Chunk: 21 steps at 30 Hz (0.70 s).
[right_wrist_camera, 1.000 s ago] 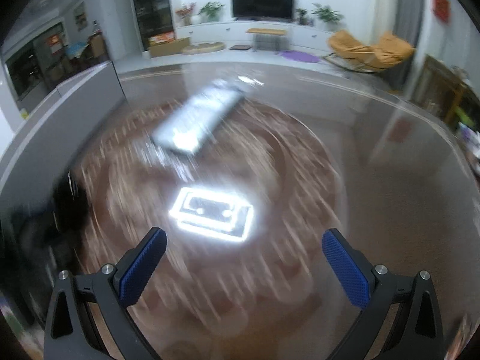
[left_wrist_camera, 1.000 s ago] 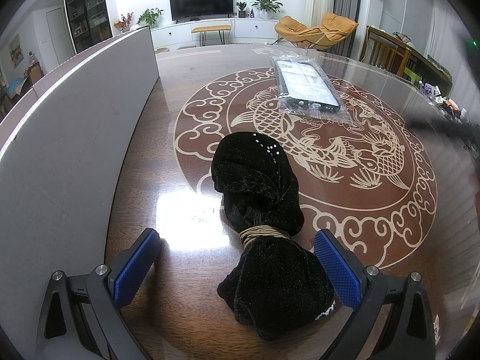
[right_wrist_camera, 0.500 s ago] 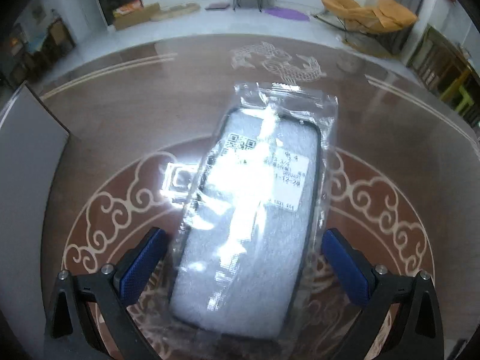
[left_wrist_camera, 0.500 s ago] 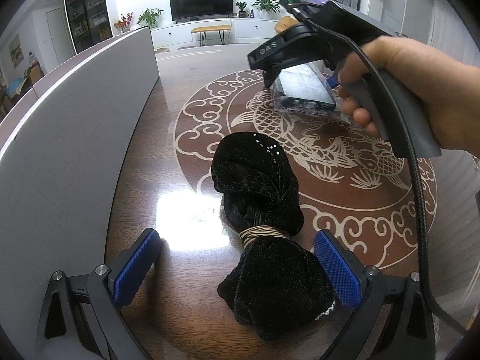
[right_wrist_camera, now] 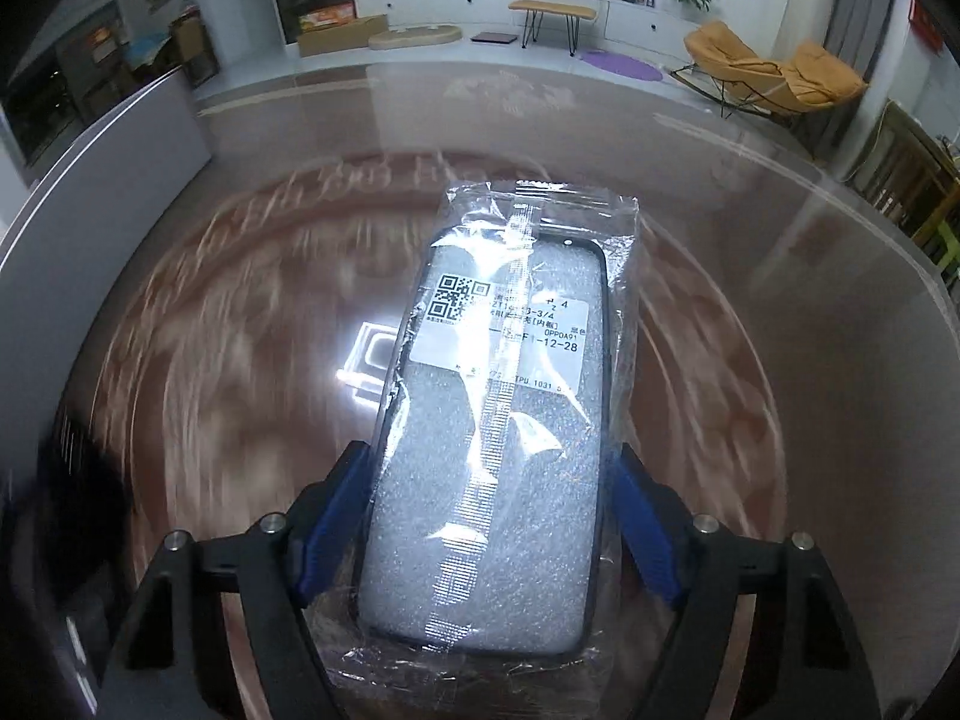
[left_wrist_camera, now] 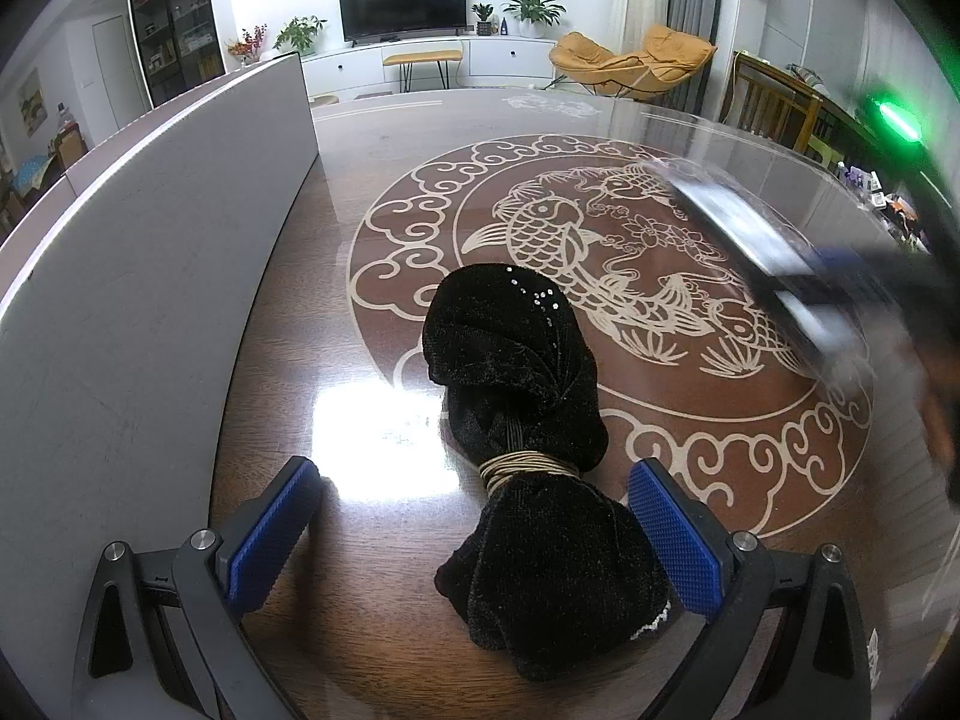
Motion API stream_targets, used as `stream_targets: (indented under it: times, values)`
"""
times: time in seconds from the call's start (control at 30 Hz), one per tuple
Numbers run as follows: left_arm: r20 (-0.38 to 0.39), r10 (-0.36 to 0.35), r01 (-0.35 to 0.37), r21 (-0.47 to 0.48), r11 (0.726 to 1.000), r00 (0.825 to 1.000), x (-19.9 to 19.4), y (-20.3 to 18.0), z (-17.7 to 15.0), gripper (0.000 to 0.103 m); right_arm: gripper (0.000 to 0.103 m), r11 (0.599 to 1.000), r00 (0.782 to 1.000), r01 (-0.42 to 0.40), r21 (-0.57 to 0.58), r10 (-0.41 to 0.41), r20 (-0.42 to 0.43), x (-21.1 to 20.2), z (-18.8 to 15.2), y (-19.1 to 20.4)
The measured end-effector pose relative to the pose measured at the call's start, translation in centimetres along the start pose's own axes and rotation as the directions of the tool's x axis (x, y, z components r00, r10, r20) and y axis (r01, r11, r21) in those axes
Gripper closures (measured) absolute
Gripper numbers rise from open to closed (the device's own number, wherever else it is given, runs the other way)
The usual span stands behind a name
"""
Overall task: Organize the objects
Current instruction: 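Grasp the clear-bagged phone case with the right tool while the left tool holds the pouch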
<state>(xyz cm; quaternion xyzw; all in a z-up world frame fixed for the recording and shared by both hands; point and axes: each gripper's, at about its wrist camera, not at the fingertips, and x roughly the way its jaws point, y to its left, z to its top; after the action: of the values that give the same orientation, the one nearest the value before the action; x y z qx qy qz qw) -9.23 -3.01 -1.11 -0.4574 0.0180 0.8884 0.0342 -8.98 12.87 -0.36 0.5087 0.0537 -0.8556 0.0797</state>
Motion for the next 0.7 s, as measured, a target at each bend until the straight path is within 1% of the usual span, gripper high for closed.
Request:
stream_targets:
  times: [0.17,0.23,0.3,0.33,0.37,0.47,0.53,0.63,0.7]
  values:
    - [0.0,0.0,0.0,0.0,1.0,1.0,0.0,0.0,0.0,0.0,0.025,1.0,0.999,-0.003,-0.001,0.003,0.032,-4.4,-8.3,-1.3]
    - [0.0,0.0,0.0,0.0,1.0,1.0,-0.1,0.0,0.0,0.0,0.024,1.0,0.999,0.0,0.002,0.0,0.035,-5.8,-10.9,-1.4]
    - [0.0,0.0,0.0,0.001,1.0,1.0,-0.1,0.0,0.0,0.0,0.02,1.0,1.0,0.005,0.015,-0.006,0.026,-6.7,-12.6,-1.6]
    - [0.0,0.0,0.0,0.001,1.0,1.0,0.0,0.0,0.0,0.0,0.014,1.0,1.0,0.01,0.023,-0.01,0.007,-6.9,-13.3,-1.7]
    - [0.0,0.0,0.0,0.001,1.0,1.0,0.0,0.0,0.0,0.0,0.01,0.999,1.0,0.011,0.03,-0.011,-0.008,-7.0,-13.6,-1.9]
    - [0.0,-0.001,0.001,0.001,1.0,1.0,0.0,0.0,0.0,0.0,0.006,0.999,0.999,0.01,0.034,-0.009,-0.039,-7.1,-13.8,-2.3]
    - [0.0,-0.001,0.001,0.001,1.0,1.0,0.0,0.0,0.0,0.0,0.005,1.0,0.998,0.01,0.027,-0.009,-0.054,-6.9,-13.1,-2.0]
    - [0.0,-0.001,0.001,0.001,1.0,1.0,0.0,0.0,0.0,0.0,0.0,1.0,0.997,0.011,0.029,-0.009,-0.072,-6.1,-12.1,-2.3]
    - [-0.001,-0.001,0.001,-0.003,1.0,1.0,-0.1,0.1,0.0,0.0,0.0,1.0,0.997,0.008,0.024,-0.006,-0.081,-5.8,-11.1,-2.3]
